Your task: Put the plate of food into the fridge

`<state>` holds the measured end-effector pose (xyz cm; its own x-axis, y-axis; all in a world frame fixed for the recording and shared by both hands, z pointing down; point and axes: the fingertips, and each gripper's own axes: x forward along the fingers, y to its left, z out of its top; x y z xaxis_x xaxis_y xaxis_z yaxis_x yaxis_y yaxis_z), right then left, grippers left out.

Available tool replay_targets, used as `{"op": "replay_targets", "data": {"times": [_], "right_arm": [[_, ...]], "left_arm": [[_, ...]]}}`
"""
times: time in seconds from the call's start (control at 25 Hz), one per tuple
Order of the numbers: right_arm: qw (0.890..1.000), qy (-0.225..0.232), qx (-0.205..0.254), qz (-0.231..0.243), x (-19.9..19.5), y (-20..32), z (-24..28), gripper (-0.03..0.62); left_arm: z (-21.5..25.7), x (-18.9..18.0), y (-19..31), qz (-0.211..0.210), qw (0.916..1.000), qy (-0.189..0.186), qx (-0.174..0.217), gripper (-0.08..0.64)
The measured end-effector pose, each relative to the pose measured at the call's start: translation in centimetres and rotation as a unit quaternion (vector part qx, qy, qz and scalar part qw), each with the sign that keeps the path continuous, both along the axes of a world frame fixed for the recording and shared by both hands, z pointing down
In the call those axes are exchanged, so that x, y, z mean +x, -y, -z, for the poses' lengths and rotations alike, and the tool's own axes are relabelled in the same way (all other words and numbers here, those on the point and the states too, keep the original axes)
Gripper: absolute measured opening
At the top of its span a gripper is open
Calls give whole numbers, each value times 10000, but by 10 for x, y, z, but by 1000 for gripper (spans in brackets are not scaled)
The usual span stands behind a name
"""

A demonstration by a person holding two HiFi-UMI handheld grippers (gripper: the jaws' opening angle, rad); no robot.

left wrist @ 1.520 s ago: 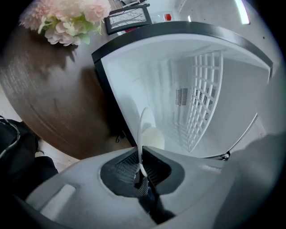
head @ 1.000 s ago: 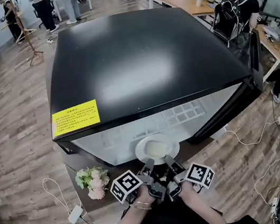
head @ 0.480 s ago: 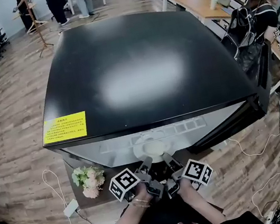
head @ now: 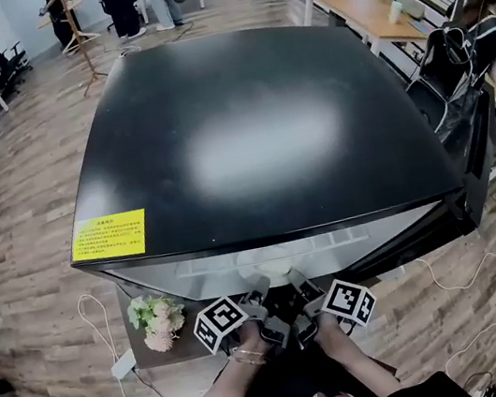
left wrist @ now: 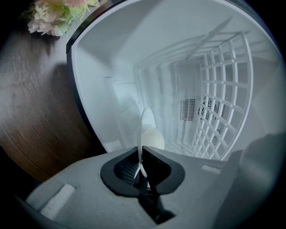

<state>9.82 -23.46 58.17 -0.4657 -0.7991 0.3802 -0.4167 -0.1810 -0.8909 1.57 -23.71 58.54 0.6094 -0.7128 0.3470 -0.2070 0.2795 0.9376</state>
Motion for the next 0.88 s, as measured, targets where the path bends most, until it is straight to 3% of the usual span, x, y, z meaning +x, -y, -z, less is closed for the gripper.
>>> {"op": "replay_targets", "data": {"times": [0.88], "right_arm": [[9993,-56,-365,31,4,23,-23,55]], "left_arm": [[-23,3,20,308,9990,67,-311,23]]}}
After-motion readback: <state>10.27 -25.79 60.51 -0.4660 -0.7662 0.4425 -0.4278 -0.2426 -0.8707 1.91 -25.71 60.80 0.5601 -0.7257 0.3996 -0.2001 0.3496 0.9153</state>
